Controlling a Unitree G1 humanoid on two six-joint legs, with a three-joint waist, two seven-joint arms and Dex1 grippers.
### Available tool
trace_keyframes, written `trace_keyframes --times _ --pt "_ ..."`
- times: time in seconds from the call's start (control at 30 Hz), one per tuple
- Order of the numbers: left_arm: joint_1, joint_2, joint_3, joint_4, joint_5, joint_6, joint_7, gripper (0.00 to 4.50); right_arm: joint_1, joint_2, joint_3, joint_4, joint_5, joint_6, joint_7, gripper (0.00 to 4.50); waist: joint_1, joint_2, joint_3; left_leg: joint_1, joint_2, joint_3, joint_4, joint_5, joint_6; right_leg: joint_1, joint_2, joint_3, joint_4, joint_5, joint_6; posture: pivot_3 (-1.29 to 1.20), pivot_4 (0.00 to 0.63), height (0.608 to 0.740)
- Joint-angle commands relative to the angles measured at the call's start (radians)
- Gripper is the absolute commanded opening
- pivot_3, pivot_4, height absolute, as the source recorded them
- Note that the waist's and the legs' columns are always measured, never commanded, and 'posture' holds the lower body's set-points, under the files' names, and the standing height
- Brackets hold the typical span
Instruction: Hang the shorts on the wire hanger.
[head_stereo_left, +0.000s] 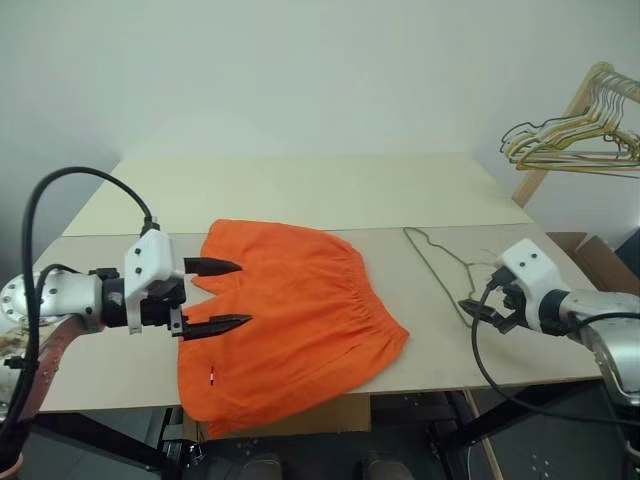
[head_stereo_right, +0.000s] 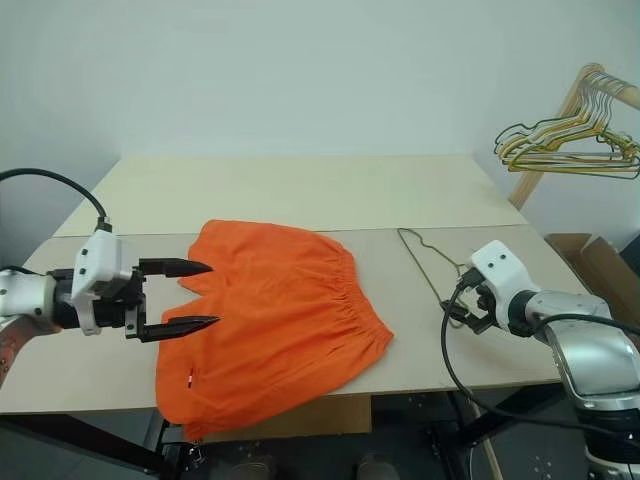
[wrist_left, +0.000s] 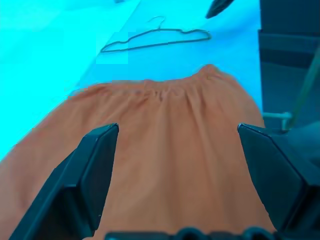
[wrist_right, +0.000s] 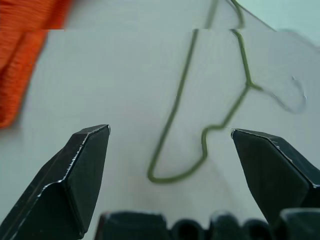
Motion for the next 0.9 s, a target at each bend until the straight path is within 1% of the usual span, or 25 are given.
trace_keyframes --times 0.03,0.17,0.27,0.4,0.67,0.77,0.83,0.9 --pt "-0.064 -0.019 -0.030 -0.011 -0.015 0.019 0.021 4.13 -0.074 0.011 -0.012 0.051 -0.012 0.145 -0.080 4.49 0.000 0.000 0.000 0.000 0.000 0.000 0.000 0.000 0.000 0.000 0.000 0.000 0.000 0.000 0.000 0.04 0.000 0.740" --pt "-0.142 -0.053 -0.058 0.007 -0.053 0.077 0.043 4.13 -0.160 0.062 0.004 0.214 -0.033 0.195 -0.154 4.49 -0.002 0.000 0.000 0.001 -0.002 0.000 0.000 0.000 0.000 0.001 -0.001 0.001 -0.001 0.000 0.000 0.02 0.000 0.740" --pt "-0.188 -0.071 -0.071 0.012 -0.075 0.123 0.059 4.13 -0.231 0.108 0.021 0.360 -0.066 0.167 -0.219 4.49 -0.010 0.000 0.000 0.000 -0.002 0.000 0.000 0.000 0.000 0.001 0.000 0.001 -0.001 0.000 0.000 0.02 0.000 0.740" --pt "-0.204 -0.072 -0.080 0.009 -0.071 0.128 0.054 4.13 -0.292 0.137 0.048 0.490 -0.069 0.130 -0.225 4.49 -0.025 0.000 0.000 -0.001 -0.002 -0.001 0.000 0.000 0.000 0.000 0.000 0.001 -0.001 0.000 0.001 0.02 0.000 0.740" --pt "-0.199 -0.068 -0.084 -0.014 -0.070 0.132 0.060 4.13 -0.368 0.177 0.085 0.667 -0.069 0.096 -0.223 4.49 -0.030 0.000 0.000 -0.002 -0.002 -0.005 0.000 0.000 0.000 0.000 0.000 0.002 -0.001 0.000 0.001 0.04 0.000 0.740" --pt "-0.195 -0.065 -0.084 -0.019 -0.066 0.130 0.058 4.17 -0.390 0.186 0.096 0.722 -0.072 0.088 -0.217 3.89 -0.030 0.000 0.000 -0.001 -0.002 -0.006 0.000 0.000 0.000 0.000 0.000 0.002 -0.001 0.000 0.001 0.04 0.000 0.740" --pt "-0.191 -0.063 -0.083 -0.021 -0.063 0.127 0.057 4.17 -0.406 0.192 0.094 0.749 -0.070 0.097 -0.219 3.24 -0.029 0.000 0.000 -0.001 -0.002 -0.006 0.000 0.000 0.000 0.001 0.000 0.002 -0.001 0.000 0.001 0.05 0.000 0.740" --pt "-0.186 -0.062 -0.081 -0.024 -0.062 0.125 0.056 4.17 -0.413 0.194 0.093 0.765 -0.070 0.101 -0.218 2.49 -0.029 0.000 0.000 -0.001 -0.002 -0.006 0.000 0.000 0.000 0.001 0.000 0.002 -0.001 0.000 0.001 0.05 0.000 0.740"
